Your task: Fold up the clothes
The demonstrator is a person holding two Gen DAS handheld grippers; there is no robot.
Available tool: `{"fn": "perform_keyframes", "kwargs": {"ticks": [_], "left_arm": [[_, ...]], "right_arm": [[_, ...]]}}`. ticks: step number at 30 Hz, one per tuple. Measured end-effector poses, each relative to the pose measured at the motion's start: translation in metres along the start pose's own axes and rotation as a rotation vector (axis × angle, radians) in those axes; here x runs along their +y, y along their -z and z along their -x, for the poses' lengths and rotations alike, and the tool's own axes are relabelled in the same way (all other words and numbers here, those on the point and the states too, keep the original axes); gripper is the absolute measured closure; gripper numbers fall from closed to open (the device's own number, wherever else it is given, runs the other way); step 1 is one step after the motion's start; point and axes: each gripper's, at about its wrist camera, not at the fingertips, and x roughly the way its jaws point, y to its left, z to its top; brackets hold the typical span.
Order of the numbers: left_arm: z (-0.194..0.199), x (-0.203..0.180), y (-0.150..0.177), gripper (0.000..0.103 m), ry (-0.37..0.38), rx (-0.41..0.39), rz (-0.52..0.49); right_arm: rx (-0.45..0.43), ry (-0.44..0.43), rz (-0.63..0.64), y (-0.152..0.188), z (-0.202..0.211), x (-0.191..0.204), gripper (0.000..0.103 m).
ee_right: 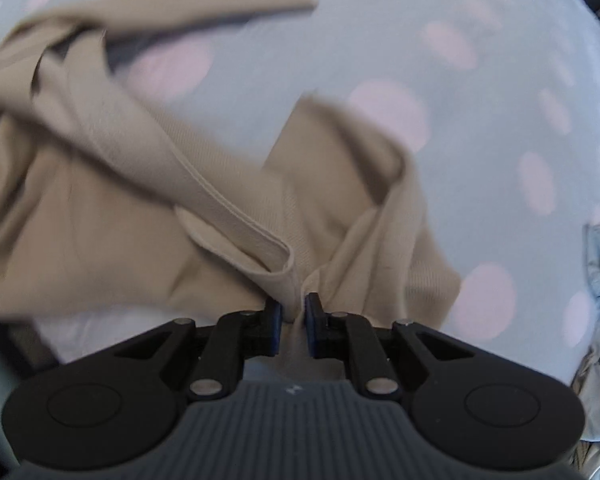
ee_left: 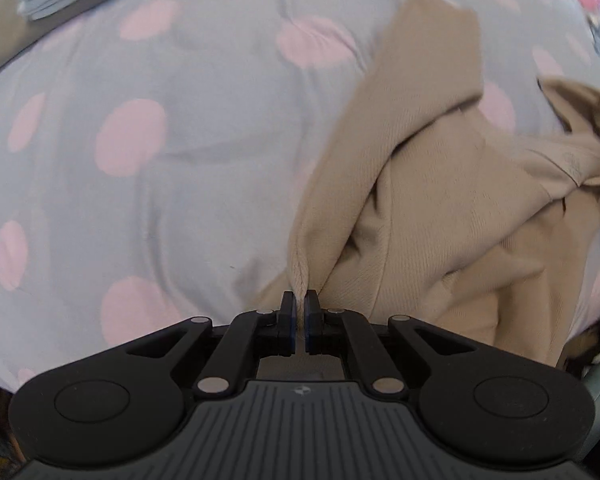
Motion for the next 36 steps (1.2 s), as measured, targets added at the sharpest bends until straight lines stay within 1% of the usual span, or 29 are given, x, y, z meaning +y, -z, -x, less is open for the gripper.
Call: {"fn": "perform_keyframes", "kwargs": {"ticks": [2, 5, 7, 9, 10, 11, 12, 13, 15, 18, 19, 20, 22, 24, 26, 28, 29, 30, 33, 34, 35, 36], "left_arm": [[0.0, -0.004, 0.0, 0.101, -0.003, 0.003, -0.041], [0.011, -0.004, -0.001, 0.099, -0.016, -0.032, -0.073], [0.024, 0.001, -0.004, 0.086, -0.004, -0.061, -0.061], [0.037, 0.001, -0.012, 0.082, 0.005, -0.097, -0.061], [0.043, 0.001, -0.016, 0.074, 0.01, -0.116, -0.063], [0.049, 0.0, -0.021, 0.068, 0.014, -0.135, -0.065], [0.053, -0.001, -0.027, 0.053, 0.013, -0.155, -0.07], [0.054, -0.004, -0.034, 0.047, 0.006, -0.174, -0.081], [0.05, -0.011, -0.048, 0.047, 0.003, -0.195, -0.115], [0.036, -0.021, -0.07, 0.047, 0.015, -0.204, -0.146], [0.031, -0.022, -0.073, 0.047, 0.022, -0.199, -0.144], [0.026, -0.023, -0.076, 0.047, 0.029, -0.194, -0.142], [0.017, -0.025, -0.083, 0.048, 0.043, -0.184, -0.137], [0.008, -0.028, -0.089, 0.049, 0.057, -0.173, -0.133], [-0.002, -0.03, -0.096, 0.049, 0.071, -0.163, -0.128], [-0.011, -0.032, -0.103, 0.049, 0.085, -0.153, -0.124], [-0.016, -0.033, -0.106, 0.049, 0.092, -0.148, -0.121], [-0.02, -0.034, -0.108, 0.049, 0.097, -0.141, -0.118], [-0.026, -0.036, -0.11, 0.049, 0.102, -0.119, -0.097], [-0.026, -0.035, -0.11, 0.055, 0.113, -0.115, -0.081], [-0.026, -0.033, -0.11, 0.061, 0.131, -0.111, -0.062], [-0.026, -0.032, -0.11, 0.076, 0.153, -0.108, -0.039]], "right_arm": [[0.001, -0.008, -0.006, 0.006, 0.0, 0.001, 0.089], [-0.008, -0.019, -0.023, 0.013, 0.002, 0.0, 0.089], [-0.023, -0.014, -0.027, 0.014, 0.008, 0.0, 0.088], [-0.04, -0.004, -0.025, 0.013, 0.015, 0.0, 0.086], [-0.047, 0.003, -0.019, 0.012, 0.018, 0.001, 0.082], [-0.052, 0.009, -0.013, 0.011, 0.019, 0.002, 0.081], [-0.055, 0.016, -0.007, 0.011, 0.02, 0.003, 0.08], [-0.057, 0.023, -0.001, 0.01, 0.021, 0.003, 0.079], [-0.056, 0.022, 0.003, 0.011, 0.02, 0.003, 0.079], [-0.068, 0.002, -0.009, 0.01, 0.022, -0.005, 0.078], [-0.079, -0.008, -0.016, 0.008, 0.025, -0.009, 0.073], [-0.096, -0.016, -0.026, 0.008, 0.03, -0.013, 0.063], [-0.136, -0.022, -0.056, 0.008, 0.043, -0.021, 0.056], [-0.18, -0.022, -0.095, 0.008, 0.055, -0.031, 0.055], [-0.226, -0.017, -0.16, 0.009, 0.064, -0.045, 0.044], [-0.269, -0.01, -0.23, 0.008, 0.071, -0.06, 0.035], [-0.278, -0.003, -0.268, 0.004, 0.07, -0.066, 0.035], [-0.268, 0.0, -0.297, -0.001, 0.064, -0.071, 0.035], [-0.204, 0.01, -0.323, -0.018, 0.035, -0.077, 0.036], [-0.183, 0.015, -0.327, -0.021, 0.027, -0.077, 0.041], [-0.163, 0.022, -0.327, -0.023, 0.02, -0.077, 0.063], [-0.152, 0.031, -0.324, -0.024, 0.017, -0.076, 0.08]]}}
